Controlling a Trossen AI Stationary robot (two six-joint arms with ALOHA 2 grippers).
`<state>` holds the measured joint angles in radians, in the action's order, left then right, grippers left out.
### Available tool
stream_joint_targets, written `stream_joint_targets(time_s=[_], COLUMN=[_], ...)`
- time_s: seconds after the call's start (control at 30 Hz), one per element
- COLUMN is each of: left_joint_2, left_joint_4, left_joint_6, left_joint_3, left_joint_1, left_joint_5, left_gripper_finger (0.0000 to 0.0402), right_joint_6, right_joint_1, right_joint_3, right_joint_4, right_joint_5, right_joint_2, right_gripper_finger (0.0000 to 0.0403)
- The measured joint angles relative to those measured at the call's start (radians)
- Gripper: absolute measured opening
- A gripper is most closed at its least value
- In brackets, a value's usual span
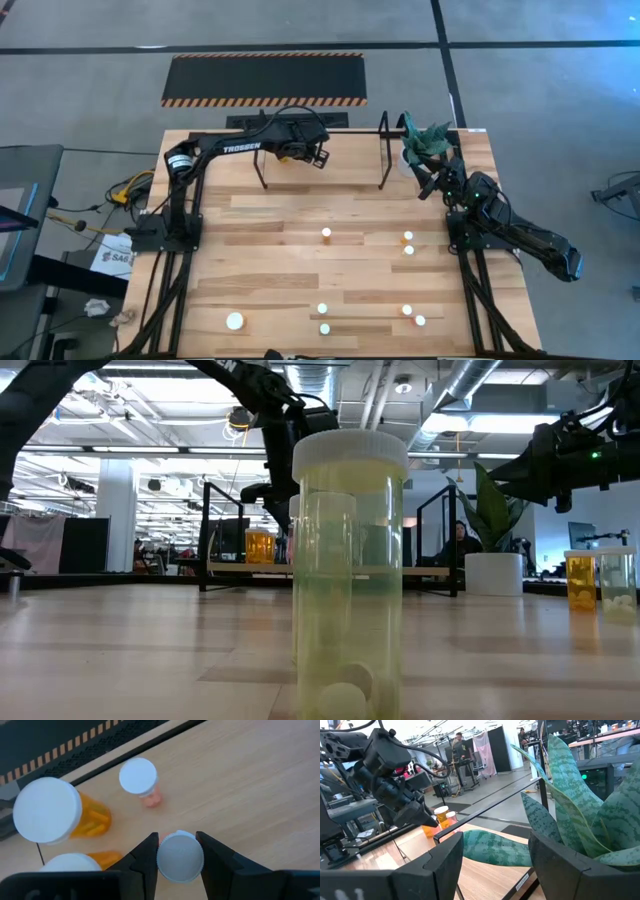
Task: Pick and place medicine bottles onto shelf by color
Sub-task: Put the top red pill bottle on the shelf aligned with the other red pill bottle
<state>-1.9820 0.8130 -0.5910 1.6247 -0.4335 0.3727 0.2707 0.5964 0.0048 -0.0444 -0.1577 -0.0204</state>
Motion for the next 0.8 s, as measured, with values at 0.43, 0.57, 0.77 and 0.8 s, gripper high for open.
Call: stream_joint_targets(time_s=[0.43,0.57,0.77,0.8], left_joint_2=[0.001,0.001,0.001,0.001], left_joint_4=[-0.074,-0.075,-0.082,-0.083], left_joint_6=[-0.032,-0.034,-0.034,-0.034], left_joint_3=[-0.056,-0.057,-0.057,-0.057], left_joint_1=[0.0,0.0,-0.001,-0.002], left_joint_5=[-0.029,-0.018,-0.002,-0.001], left_gripper_finger=[0.0106,0.0106,0.0106,0.0106], right_joint_6=[0.0,0.0,0.0,0.0], right_joint_1=[0.0,0.0,0.0,0.0], right_joint_3=[0.0,0.0,0.0,0.0], right_joint_4=[0.0,0.0,0.0,0.0], right_joint_5=[0.0,0.0,0.0,0.0], right_joint_2=[0.0,0.0,0.0,0.0], right_gripper_finger=[0.0249,0.0249,0.0249,0.0249])
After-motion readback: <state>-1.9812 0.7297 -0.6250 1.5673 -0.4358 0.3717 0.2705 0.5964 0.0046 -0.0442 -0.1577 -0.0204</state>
